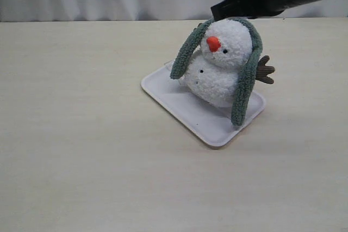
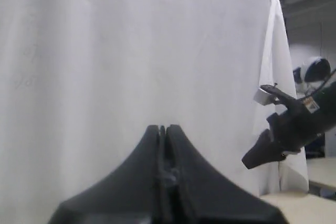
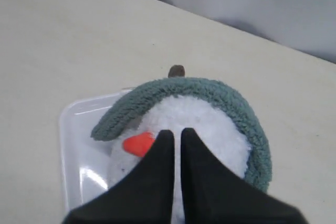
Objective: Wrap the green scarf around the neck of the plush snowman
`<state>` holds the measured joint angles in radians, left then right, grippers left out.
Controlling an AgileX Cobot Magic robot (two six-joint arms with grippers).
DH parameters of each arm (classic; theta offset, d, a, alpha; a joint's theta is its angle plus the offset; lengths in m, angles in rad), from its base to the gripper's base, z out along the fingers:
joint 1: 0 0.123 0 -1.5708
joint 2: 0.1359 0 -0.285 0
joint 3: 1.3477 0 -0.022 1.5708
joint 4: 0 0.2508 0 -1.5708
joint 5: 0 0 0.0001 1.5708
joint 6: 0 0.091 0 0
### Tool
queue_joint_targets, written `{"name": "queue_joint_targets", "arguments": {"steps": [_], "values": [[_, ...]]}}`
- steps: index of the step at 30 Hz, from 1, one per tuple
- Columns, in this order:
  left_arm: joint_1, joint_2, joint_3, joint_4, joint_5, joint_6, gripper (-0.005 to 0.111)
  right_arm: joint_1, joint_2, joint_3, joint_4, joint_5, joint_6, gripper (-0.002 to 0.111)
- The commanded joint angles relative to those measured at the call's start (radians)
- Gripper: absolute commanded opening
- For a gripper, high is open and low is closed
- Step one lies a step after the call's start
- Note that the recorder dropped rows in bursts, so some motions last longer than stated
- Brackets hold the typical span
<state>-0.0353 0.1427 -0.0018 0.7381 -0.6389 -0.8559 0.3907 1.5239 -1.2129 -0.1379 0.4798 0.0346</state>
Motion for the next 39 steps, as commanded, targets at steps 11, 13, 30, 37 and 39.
{"name": "queue_joint_targets", "arguments": {"steps": [11, 13, 30, 37, 39], "values": [[0.0, 0.8, -0.159, 0.052, -0.507, 0.425, 0.0, -0.05, 0.188, 0.003, -0.039, -0.117, 0.056, 0.004], [0.0, 0.939, -0.238, 0.097, -0.566, 0.49, 0.0, -0.05, 0.188, 0.003, -0.051, -0.104, 0.056, 0.004], [-0.101, 1.732, -0.808, 0.263, -0.544, 0.641, 0.022, 0.057, 0.188, 0.003, -0.035, 0.054, -0.041, 0.004], [-0.263, 1.894, -1.01, 0.245, -0.325, 0.757, 0.05, 0.057, 0.188, 0.003, -0.035, 0.069, -0.045, 0.004], [-0.295, 1.931, -1.052, 0.245, -0.294, 0.757, 0.052, 0.057, 0.188, 0.003, -0.035, 0.069, -0.045, 0.004]]}}
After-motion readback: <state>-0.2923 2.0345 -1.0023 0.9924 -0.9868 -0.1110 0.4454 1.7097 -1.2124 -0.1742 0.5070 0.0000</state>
